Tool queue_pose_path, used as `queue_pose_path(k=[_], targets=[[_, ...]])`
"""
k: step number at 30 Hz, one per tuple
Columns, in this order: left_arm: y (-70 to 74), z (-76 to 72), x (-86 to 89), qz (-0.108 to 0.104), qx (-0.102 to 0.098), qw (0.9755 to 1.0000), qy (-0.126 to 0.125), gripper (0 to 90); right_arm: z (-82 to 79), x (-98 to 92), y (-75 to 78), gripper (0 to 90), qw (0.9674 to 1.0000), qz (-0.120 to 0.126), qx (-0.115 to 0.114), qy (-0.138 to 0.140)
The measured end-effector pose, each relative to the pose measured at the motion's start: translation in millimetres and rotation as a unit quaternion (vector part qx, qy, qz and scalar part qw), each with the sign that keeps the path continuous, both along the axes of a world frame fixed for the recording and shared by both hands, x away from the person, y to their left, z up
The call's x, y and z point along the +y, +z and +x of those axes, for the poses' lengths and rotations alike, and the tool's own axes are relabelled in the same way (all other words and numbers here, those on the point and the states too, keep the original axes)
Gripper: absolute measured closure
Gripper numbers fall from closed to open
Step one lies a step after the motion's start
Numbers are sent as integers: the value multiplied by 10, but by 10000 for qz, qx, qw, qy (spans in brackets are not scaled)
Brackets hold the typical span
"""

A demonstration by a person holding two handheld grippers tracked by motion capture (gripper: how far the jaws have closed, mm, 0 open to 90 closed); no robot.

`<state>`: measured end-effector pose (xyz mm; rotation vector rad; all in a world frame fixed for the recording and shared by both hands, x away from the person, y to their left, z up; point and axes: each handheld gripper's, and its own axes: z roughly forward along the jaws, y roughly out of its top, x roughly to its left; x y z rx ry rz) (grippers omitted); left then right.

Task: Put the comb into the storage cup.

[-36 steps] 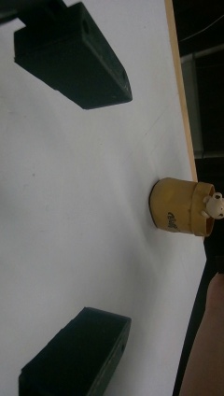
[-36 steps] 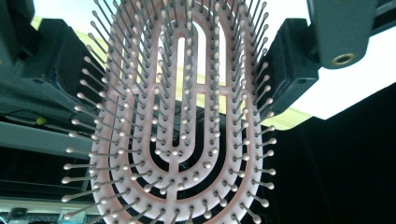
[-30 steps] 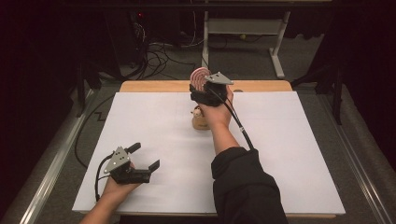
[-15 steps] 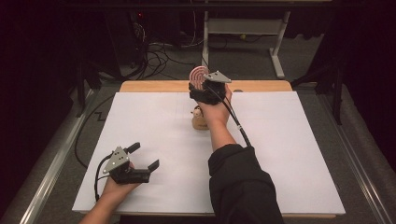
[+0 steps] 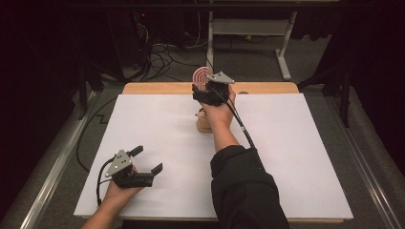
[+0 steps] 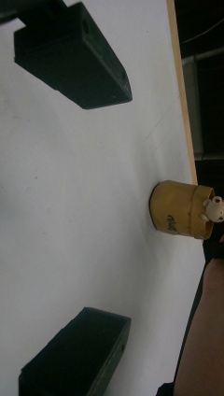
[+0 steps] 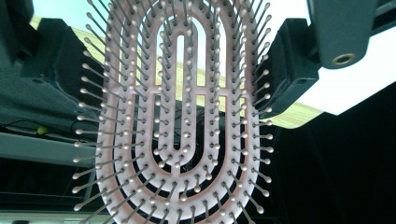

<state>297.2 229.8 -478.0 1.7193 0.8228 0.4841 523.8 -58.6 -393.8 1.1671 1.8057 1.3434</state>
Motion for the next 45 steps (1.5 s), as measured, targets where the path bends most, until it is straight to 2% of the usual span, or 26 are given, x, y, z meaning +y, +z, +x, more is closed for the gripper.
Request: queue_pose_path(k=[16, 45], targets=[[-1, 0, 0, 2, -9, 10000, -11, 0, 40, 9, -37, 197, 9999, 108, -29, -9], [-5, 1, 7, -16, 9, 10000, 1, 0, 92, 7, -66, 195, 9999, 156, 2, -33]])
